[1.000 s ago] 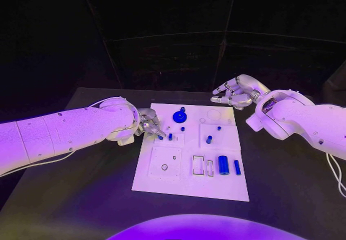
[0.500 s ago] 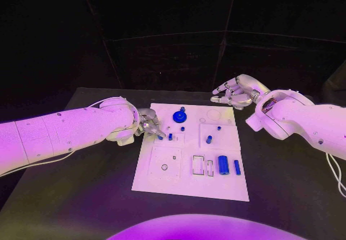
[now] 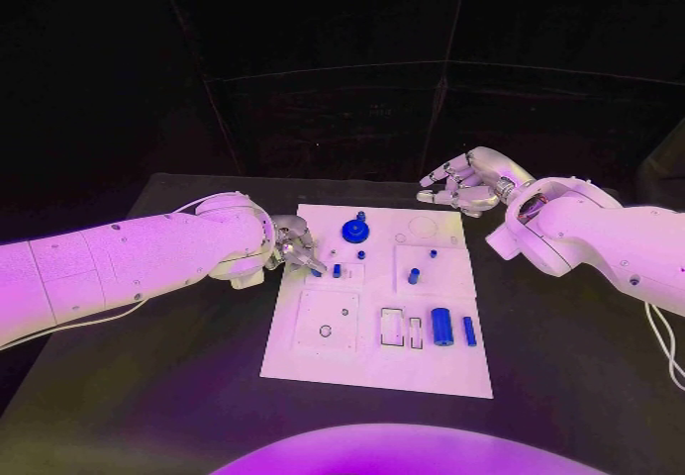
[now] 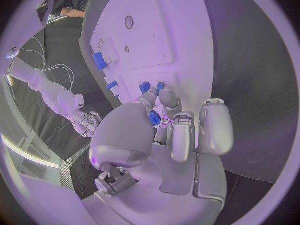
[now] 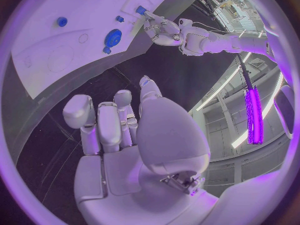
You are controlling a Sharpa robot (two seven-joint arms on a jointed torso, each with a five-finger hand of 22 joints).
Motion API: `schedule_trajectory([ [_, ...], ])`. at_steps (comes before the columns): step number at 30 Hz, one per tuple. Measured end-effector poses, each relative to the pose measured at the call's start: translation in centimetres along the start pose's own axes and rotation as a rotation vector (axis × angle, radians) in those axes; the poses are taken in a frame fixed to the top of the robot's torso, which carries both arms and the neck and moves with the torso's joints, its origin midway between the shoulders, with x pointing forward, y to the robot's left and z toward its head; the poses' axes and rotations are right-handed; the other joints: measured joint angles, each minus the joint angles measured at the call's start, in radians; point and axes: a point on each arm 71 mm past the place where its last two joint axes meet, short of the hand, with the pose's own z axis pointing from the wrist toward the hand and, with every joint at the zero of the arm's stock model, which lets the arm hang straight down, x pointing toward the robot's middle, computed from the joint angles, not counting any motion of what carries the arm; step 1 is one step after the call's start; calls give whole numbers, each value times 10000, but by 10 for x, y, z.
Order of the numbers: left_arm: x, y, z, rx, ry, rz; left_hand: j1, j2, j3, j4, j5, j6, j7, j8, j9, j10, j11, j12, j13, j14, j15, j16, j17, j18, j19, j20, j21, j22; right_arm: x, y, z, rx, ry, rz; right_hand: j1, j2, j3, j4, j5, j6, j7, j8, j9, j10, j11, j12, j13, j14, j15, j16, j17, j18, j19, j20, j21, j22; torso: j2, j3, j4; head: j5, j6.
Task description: Assemble the parts on the task board
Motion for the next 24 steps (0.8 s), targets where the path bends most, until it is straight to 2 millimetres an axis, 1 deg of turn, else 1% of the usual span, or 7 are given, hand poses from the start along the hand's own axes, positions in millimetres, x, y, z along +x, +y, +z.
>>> schedule_trajectory([
  [11,0,-1,0,3,0,0,-2,-2,82,82,-10,0,0,44,71,2,6,1,69,0,0,0,0,0,0,0,0,28,0,0,0,-4,0,0,0,0,0,0,0,0,0,0,0,0,0,0,0,0,0,0,0,0,0,0,0,1,1,0,0,-10,-8],
  [13,0,-1,1,5,3,-6,-78,-78,113,110,-10,1,-1,44,205,33,34,41,82,0,0,0,0,0,0,0,0,28,0,0,0,-4,0,0,0,0,0,0,0,0,0,0,0,0,0,0,0,0,0,0,0,-1,0,0,0,1,1,1,0,-11,-9],
  [14,0,-1,1,8,7,-7,-145,-145,222,58,-10,1,-1,48,294,37,31,43,96,0,0,0,0,0,0,0,0,36,0,0,0,-4,0,0,0,0,0,0,0,0,0,0,0,0,0,0,0,0,0,0,0,0,0,0,0,1,1,3,0,-11,-9],
  [16,0,-2,1,7,10,-12,-424,-287,723,-299,-10,3,-2,100,341,93,12,87,111,0,0,0,0,1,2,-2,0,57,0,0,0,-4,0,0,0,0,0,0,0,0,0,0,0,0,0,0,0,0,0,0,0,-1,0,0,0,1,1,5,0,-20,-1],
  [18,0,-2,2,2,10,-16,-628,-353,990,-454,-11,39,-35,122,348,129,-19,87,117,0,0,0,0,0,29,-29,0,66,0,0,0,-5,0,0,0,0,0,0,0,0,0,0,0,0,0,0,0,0,0,0,0,0,0,0,0,1,1,6,-1,-28,0],
  [21,0,-2,2,-20,12,-28,-855,-444,1251,-532,-11,42,-36,161,372,144,-6,146,128,0,0,0,0,0,29,-29,0,67,0,0,0,-9,3,2,0,0,0,0,0,0,0,0,0,0,0,0,0,0,0,0,0,0,0,0,0,1,3,6,-4,-36,1],
  [24,0,-2,3,-38,15,-40,-917,-506,1278,-522,-11,78,-71,169,387,146,-5,147,127,0,0,0,0,0,29,-29,0,79,0,0,0,-10,3,2,0,0,0,0,0,0,0,0,0,0,0,0,0,0,0,0,0,0,0,0,0,1,6,8,-6,-43,1],
])
